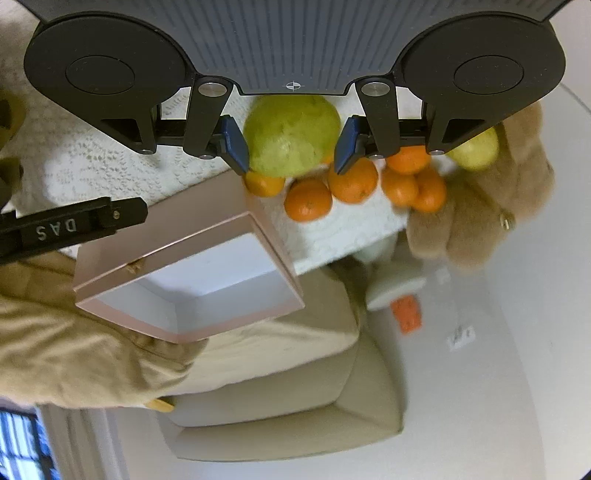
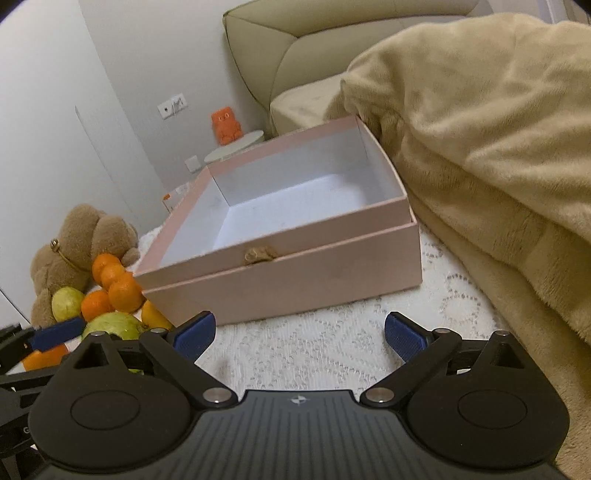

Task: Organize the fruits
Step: 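Move the left tool toward the large green guava, then close the left gripper around the green guava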

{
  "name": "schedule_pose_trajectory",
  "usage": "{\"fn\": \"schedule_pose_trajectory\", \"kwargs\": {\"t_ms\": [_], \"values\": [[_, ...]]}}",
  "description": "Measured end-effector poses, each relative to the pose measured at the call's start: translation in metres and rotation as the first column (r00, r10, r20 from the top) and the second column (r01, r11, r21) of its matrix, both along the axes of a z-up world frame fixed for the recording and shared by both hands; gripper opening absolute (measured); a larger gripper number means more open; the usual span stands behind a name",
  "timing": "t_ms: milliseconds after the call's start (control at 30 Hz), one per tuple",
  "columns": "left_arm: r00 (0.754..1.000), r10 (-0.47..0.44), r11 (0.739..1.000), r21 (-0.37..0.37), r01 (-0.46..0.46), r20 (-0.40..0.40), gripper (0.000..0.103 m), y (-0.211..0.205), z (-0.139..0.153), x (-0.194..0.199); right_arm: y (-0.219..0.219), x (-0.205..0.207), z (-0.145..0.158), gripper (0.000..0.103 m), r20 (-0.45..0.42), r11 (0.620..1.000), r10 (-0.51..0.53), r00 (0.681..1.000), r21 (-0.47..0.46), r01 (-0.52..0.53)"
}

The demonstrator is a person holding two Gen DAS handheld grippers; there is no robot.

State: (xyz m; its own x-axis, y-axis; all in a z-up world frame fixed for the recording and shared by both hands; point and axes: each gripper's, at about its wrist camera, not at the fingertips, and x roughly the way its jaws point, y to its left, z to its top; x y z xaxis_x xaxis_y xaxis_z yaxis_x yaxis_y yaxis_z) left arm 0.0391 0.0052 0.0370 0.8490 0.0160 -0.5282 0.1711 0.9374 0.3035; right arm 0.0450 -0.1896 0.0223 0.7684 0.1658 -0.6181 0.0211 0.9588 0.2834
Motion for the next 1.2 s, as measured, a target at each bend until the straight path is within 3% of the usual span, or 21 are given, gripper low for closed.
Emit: {"fn": "schedule_pose_trajectory", "kwargs": {"t_ms": [100, 233, 333, 433, 533, 667, 800, 967, 1200], "values": [[0.998, -0.016, 0.999, 0.038, 0.014, 0.064, 0.058, -0.004, 0.005, -0.008, 0.001, -0.001, 0.000, 0.099, 0.002, 1.000, -0.003, 1.000, -0.007, 0.003], [0.995, -0.087, 0.995, 0.050, 0.085, 0.039, 0.058, -0.015, 0.003, -0.011, 0.002, 0.000, -0.001, 0.099, 0.003, 1.000, -0.007, 1.000, -0.011, 0.007], [0.995, -0.099, 0.985, 0.144, 0.095, 0.021, 0.058, -0.031, -0.013, -0.008, 0.003, 0.000, -0.001, 0.098, 0.004, 1.000, -0.009, 1.000, -0.016, 0.009], [0.994, -0.091, 0.964, 0.255, 0.074, 0.056, 0.057, -0.037, -0.027, -0.008, 0.002, -0.001, -0.002, 0.098, 0.006, 1.000, -0.012, 1.000, -0.009, 0.012], [0.996, -0.057, 0.964, 0.264, 0.039, 0.061, 0.056, -0.027, -0.030, -0.008, 0.002, -0.001, -0.002, 0.098, 0.006, 1.000, -0.012, 1.000, -0.009, 0.012], [0.998, -0.035, 0.994, 0.109, 0.030, 0.045, 0.060, 0.006, -0.022, -0.008, 0.001, -0.002, -0.002, 0.098, 0.007, 1.000, -0.012, 1.000, -0.009, 0.012], [0.996, 0.044, 0.999, 0.015, -0.045, 0.076, 0.066, 0.029, -0.013, -0.011, 0.001, -0.002, -0.002, 0.098, 0.007, 1.000, -0.012, 1.000, -0.014, 0.012], [0.973, 0.187, 0.982, -0.026, -0.185, 0.133, 0.065, 0.051, -0.002, -0.016, 0.002, -0.002, -0.002, 0.098, 0.008, 1.000, -0.012, 1.000, -0.019, 0.013], [0.985, 0.171, 0.954, -0.252, -0.161, 0.019, 0.065, 0.071, 0.000, -0.012, 0.003, -0.002, -0.002, 0.098, 0.007, 1.000, -0.011, 1.000, -0.028, 0.012]]}}
